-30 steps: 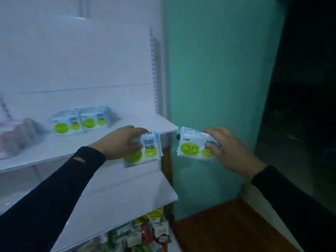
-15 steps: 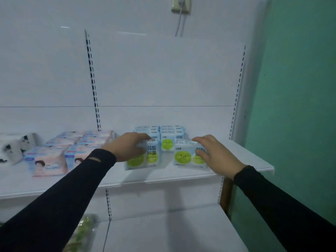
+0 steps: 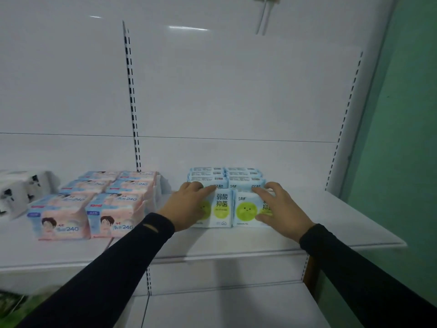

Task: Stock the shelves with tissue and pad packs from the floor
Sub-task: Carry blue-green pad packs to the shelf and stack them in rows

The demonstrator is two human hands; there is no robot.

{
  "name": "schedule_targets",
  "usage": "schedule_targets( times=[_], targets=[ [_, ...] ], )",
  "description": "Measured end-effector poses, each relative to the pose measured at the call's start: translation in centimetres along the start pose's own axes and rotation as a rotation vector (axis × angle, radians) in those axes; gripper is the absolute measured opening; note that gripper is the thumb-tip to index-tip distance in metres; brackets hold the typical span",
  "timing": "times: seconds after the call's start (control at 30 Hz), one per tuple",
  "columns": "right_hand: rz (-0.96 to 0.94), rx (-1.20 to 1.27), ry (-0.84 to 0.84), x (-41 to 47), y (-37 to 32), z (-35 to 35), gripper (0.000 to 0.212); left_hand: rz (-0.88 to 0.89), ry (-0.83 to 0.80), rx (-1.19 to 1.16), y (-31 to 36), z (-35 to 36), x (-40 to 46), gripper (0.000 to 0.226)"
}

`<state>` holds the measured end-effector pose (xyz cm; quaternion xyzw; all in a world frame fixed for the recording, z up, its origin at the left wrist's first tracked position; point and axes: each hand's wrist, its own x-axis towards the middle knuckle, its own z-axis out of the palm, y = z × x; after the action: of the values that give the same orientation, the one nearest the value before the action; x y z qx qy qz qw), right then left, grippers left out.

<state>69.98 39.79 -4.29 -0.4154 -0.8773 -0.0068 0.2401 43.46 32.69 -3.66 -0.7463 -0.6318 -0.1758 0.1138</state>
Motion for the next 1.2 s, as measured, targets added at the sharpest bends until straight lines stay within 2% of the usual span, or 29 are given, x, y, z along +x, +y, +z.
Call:
schedule_targets(
  times=[0.4, 0.67, 0.83, 0.9, 1.0, 1.1, 1.2],
  targets=[
    [-0.075, 0.026, 0.037, 4.4, 2.1, 3.3, 0.072, -0.031, 0.205, 0.053, -0.6, 2.7, 1.6, 0.061],
    [-0.09, -0.001, -0.015, 4.9, 2.7, 3.2, 0.074, -0.083, 0.182, 0.033, 0.3, 2.7, 1.6, 0.063],
    [-0.066, -0.045, -0.031, 4.6, 2.7, 2.6, 0.08, -0.121, 0.122, 0.123, 1.0, 2.2, 1.6, 0.07],
    [-0.068, -0.004, 0.006, 4.1, 2.9, 2.0, 0.077, -0.127, 0.125, 0.171, 1.3, 1.7, 1.4, 0.075],
    [-0.093, 0.081, 0.081, 2.6, 3.5, 0.5, 0.069, -0.113, 0.16, 0.159, 2.6, 0.4, 1.3, 0.068],
    [-0.094, 0.125, 0.141, 0.1, 5.0, -1.0, 0.063, -0.07, 0.214, 0.102, 5.4, -0.7, 1.6, 0.055],
    [-0.08, 0.113, 0.242, -3.1, 6.6, -2.7, 0.056, 0.031, 0.261, -0.02, 9.4, -0.5, 2.0, 0.053]
  ],
)
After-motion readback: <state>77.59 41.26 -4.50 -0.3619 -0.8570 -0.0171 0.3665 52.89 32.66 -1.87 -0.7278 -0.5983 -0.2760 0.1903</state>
